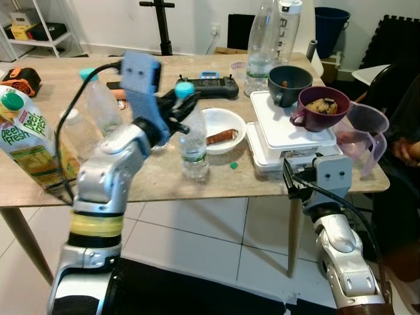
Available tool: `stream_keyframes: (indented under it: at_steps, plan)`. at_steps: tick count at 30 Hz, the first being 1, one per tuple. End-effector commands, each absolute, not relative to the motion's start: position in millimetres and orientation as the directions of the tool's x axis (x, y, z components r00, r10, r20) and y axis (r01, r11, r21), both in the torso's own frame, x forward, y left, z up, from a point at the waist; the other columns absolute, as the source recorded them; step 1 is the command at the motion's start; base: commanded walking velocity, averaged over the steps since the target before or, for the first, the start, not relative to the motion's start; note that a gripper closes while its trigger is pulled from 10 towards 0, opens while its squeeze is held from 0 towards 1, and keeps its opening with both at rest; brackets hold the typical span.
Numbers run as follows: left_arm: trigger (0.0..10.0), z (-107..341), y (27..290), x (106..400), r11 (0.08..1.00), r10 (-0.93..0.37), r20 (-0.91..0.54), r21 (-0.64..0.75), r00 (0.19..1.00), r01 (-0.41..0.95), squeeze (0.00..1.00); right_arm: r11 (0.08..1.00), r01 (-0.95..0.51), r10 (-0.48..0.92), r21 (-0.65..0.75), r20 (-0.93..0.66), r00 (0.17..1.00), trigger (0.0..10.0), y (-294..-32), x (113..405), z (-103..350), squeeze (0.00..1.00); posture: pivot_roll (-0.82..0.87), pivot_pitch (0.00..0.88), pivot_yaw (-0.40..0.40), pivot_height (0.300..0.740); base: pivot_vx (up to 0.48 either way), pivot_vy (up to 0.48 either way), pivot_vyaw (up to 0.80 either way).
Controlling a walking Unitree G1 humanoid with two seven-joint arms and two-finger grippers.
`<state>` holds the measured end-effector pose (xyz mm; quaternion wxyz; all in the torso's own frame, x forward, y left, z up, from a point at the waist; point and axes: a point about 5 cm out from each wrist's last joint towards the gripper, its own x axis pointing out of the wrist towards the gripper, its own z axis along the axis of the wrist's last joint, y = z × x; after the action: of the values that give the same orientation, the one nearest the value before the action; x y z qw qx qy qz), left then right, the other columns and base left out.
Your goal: Restocking fridge
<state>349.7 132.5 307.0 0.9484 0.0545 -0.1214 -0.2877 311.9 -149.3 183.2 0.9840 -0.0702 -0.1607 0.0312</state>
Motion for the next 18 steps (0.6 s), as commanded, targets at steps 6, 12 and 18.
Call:
stream_keyframes:
  at_steps: [6,12,18]
  plan:
    - [10.0,315,116,352,0.789,-0.614,0.232,0.206,0.754,0.579,0.0,0.988,-0.048,0.092,-0.145,0.317,0.944,10.0,-146,309,187,0.0,-0.05,0.221,0.041,0.707,0.0,0.0,0.0]
    - [10.0,318,118,350,0.786,-0.618,0.237,0.158,0.75,0.598,0.0,0.988,-0.045,0.09,-0.146,0.321,0.943,10.0,-147,310,191,0.0,-0.05,0.218,0.036,0.707,0.0,0.0,0.0]
    - [10.0,323,119,345,0.77,-0.628,0.264,0.074,0.732,0.634,0.0,0.987,-0.054,0.1,-0.15,0.321,0.942,10.0,-146,311,191,0.0,-0.05,0.213,0.033,0.707,0.0,0.0,0.0]
